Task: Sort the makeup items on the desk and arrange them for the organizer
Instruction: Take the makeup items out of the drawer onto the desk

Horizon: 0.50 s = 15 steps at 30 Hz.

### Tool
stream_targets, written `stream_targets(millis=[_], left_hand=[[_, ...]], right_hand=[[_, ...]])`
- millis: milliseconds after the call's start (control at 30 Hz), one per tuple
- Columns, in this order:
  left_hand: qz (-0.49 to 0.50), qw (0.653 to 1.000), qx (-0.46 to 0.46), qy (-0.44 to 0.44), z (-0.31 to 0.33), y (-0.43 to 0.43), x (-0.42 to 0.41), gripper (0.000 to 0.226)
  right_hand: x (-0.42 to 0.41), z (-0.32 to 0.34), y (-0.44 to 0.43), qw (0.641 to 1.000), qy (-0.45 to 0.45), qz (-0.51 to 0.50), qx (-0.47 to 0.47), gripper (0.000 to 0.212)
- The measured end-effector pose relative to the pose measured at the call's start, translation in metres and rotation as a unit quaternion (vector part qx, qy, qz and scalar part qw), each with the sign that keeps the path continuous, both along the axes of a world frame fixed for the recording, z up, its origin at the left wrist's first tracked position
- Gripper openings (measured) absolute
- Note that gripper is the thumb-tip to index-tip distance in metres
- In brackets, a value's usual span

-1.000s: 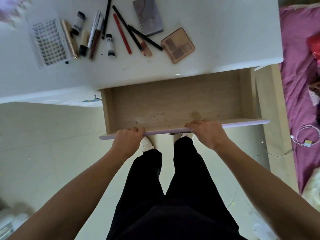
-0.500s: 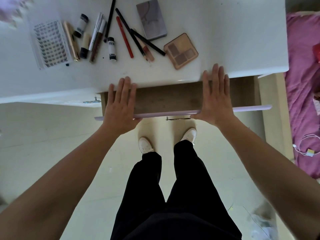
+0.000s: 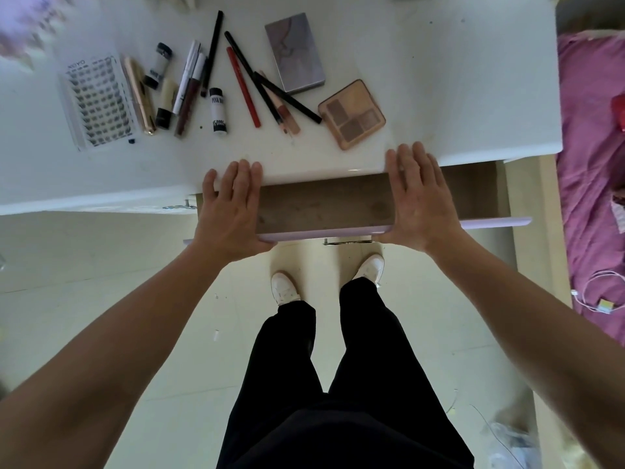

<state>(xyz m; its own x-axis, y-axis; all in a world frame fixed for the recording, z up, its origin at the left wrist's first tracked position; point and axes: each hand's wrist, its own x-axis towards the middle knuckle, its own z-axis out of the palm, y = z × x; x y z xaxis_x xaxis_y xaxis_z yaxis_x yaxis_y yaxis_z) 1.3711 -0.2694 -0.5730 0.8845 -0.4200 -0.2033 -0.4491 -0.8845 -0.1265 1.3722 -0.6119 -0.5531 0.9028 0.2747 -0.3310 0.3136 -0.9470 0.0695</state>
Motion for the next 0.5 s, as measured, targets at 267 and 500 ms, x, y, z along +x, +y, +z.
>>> stream_targets(millis=[267,500], left_hand=[[0.018,0.999,0.008,0.032,0.006,-0.011,0.001,0.135],[0.117,0.993,0.011,-0.002,0.02,-0.038,0.033,0.085]], right_hand=[[0.01,0.004,-0.014,0.999,0.032,0.015,-0.041,0.154],[0.041,0.007,-0.033,0.992,-0.114,0.035,0.048,0.073]])
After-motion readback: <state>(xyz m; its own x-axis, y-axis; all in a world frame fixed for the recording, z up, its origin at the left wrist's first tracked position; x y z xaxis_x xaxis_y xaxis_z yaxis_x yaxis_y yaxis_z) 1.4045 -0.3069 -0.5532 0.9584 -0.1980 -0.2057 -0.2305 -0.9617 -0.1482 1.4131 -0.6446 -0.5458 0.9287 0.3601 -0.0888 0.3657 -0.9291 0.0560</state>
